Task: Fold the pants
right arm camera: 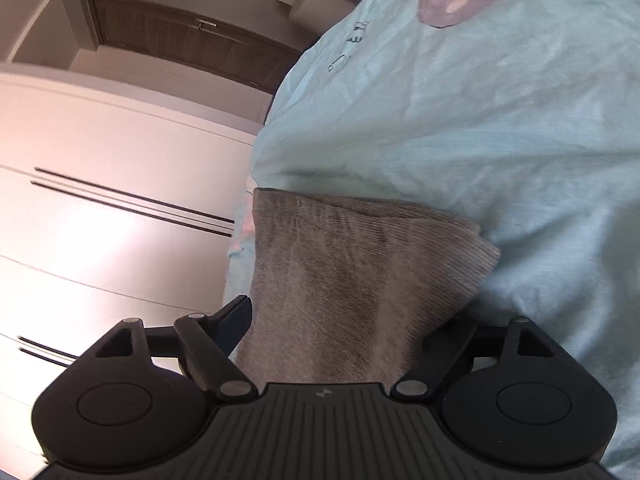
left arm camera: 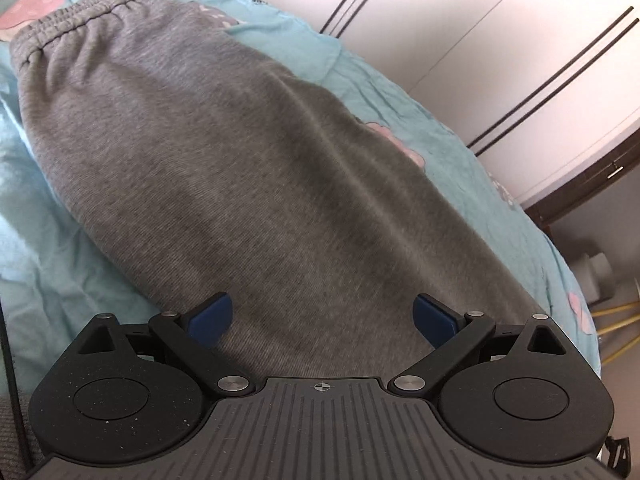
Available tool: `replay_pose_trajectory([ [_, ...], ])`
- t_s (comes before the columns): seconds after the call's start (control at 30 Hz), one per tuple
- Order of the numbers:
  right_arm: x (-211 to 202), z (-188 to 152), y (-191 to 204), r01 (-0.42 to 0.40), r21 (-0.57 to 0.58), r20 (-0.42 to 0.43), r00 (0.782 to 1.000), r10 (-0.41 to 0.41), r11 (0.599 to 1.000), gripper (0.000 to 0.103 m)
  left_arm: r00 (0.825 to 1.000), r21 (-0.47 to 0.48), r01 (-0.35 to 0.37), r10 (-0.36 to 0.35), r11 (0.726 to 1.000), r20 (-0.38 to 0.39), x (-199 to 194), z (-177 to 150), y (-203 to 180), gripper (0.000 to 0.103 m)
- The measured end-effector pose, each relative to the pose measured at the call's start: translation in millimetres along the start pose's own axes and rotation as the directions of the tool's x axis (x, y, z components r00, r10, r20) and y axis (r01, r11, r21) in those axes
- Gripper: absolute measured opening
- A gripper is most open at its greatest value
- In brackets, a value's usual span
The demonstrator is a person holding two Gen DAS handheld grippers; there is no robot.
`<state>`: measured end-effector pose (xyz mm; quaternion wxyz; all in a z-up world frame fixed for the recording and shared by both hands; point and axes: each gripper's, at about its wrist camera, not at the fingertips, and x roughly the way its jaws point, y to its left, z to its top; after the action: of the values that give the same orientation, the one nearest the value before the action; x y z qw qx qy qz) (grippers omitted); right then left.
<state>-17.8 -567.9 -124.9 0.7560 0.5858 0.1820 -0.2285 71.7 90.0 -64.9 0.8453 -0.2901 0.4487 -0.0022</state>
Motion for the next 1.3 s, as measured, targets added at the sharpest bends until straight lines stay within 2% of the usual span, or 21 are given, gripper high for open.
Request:
replay_pose_trajectory([
  [0.03, -0.3, -0.2, 0.7, 0.000, -0.006, 0.003, 1.000, 0.000, 1.000, 0.080, 1.000, -0.003, 0.002, -0.002, 1.000, 0.002, -1.8, -1.1, 0.5, 0.100],
  [0.07, 0.0, -0.2, 0.2, 0.008, -0.006, 0.009, 1.000, -0.008, 1.000, 0.069, 1.000, -0.009, 0.006, -0.006, 1.000, 0.003, -1.6, -1.1, 1.5, 0.100],
  [0.1, -0.7, 0.3, -2.2, 0.025, 0.001, 0.011, 1.000, -0.025, 1.000, 0.051, 1.000, -0.016, 0.009, -0.009, 1.000, 0.004, -1.6, -1.1, 2.4, 0.100],
  [0.13, -2.7, 0.6, -6.5, 0.036, 0.015, 0.014, 0.999, -0.036, 0.999, 0.041, 1.000, -0.025, 0.012, -0.012, 1.000, 0.003, -3.2, -1.2, 3.4, 0.100],
  [0.17, -5.9, 0.0, -12.9, 0.027, 0.034, 0.017, 0.999, -0.028, 0.999, 0.026, 1.000, -0.033, 0.014, -0.014, 0.999, 0.001, -3.2, -1.4, 4.2, 0.100],
  [0.2, -9.0, -0.1, -18.8, 0.014, 0.054, 0.020, 1.000, -0.015, 0.998, 0.015, 1.000, -0.040, 0.015, -0.015, 0.999, -0.001, -2.0, -0.8, 5.1, 0.100],
  [0.23, -12.5, -0.9, -23.8, -0.002, 0.066, 0.023, 1.000, 0.000, 0.998, 0.013, 1.000, -0.043, 0.015, -0.015, 0.999, -0.003, -4.0, -1.2, 4.4, 0.100],
  [0.37, -19.5, -1.2, -33.6, -0.069, 0.106, 0.032, 0.997, 0.066, 0.992, 0.015, 1.000, -0.036, 0.004, -0.005, 0.999, -0.010, -2.1, -1.1, 1.8, 0.100],
  [0.47, -11.5, 0.8, -38.6, -0.053, 0.157, 0.033, 0.998, 0.048, 0.986, 0.027, 1.000, -0.031, -0.005, 0.005, 1.000, -0.016, -0.8, -1.0, -0.1, 0.100],
  [0.6, -5.8, 1.8, -27.7, -0.010, 0.151, 0.039, 0.999, 0.005, 0.989, 0.024, 1.000, -0.042, -0.001, 0.000, 0.999, -0.012, -0.9, -1.5, 1.4, 0.100],
  [0.63, -5.5, 1.5, -22.4, 0.014, 0.122, 0.038, 0.999, -0.019, 0.992, 0.019, 1.000, -0.045, 0.001, -0.001, 0.999, -0.012, -0.8, -1.4, 1.9, 0.100],
  [0.67, -4.8, 0.7, -16.4, 0.031, 0.085, 0.045, 0.998, -0.035, 0.996, 0.010, 1.000, -0.048, 0.002, -0.002, 0.999, -0.012, -0.7, -1.4, 2.1, 0.100],
  [0.73, -13.3, -1.2, -5.6, 0.031, 0.025, 0.065, 0.997, -0.032, 0.999, 0.010, 1.000, -0.051, 0.001, -0.002, 0.999, -0.013, -0.5, -1.6, 2.4, 0.100],
  [0.8, -20.6, -3.0, 9.0, -0.003, -0.031, 0.080, 0.997, 0.005, 1.000, 0.010, 1.000, -0.049, -0.001, 0.000, 0.999, -0.014, 0.0, -1.5, 2.1, 0.100],
  [0.93, -27.5, -5.1, 41.3, 0.011, -0.167, 0.088, 0.996, 0.003, 0.986, 0.009, 1.000, -0.055, 0.003, -0.003, 0.998, -0.013, -1.4, -1.4, 2.9, 0.100],
  [1.1, -24.1, -13.4, 82.3, 0.084, -0.346, 0.096, 0.994, -0.054, 0.935, 0.009, 1.000, -0.089, 0.028, -0.028, 0.996, -0.004, -9.5, -3.6, 8.3, 0.100],
  [1.3, -17.3, -49.4, 153.5, 0.066, -0.556, 0.081, 0.996, -0.025, 0.828, 0.009, 0.999, -0.132, 0.036, -0.034, 0.991, 0.019, -27.8, -7.9, 15.5, 0.100],
])
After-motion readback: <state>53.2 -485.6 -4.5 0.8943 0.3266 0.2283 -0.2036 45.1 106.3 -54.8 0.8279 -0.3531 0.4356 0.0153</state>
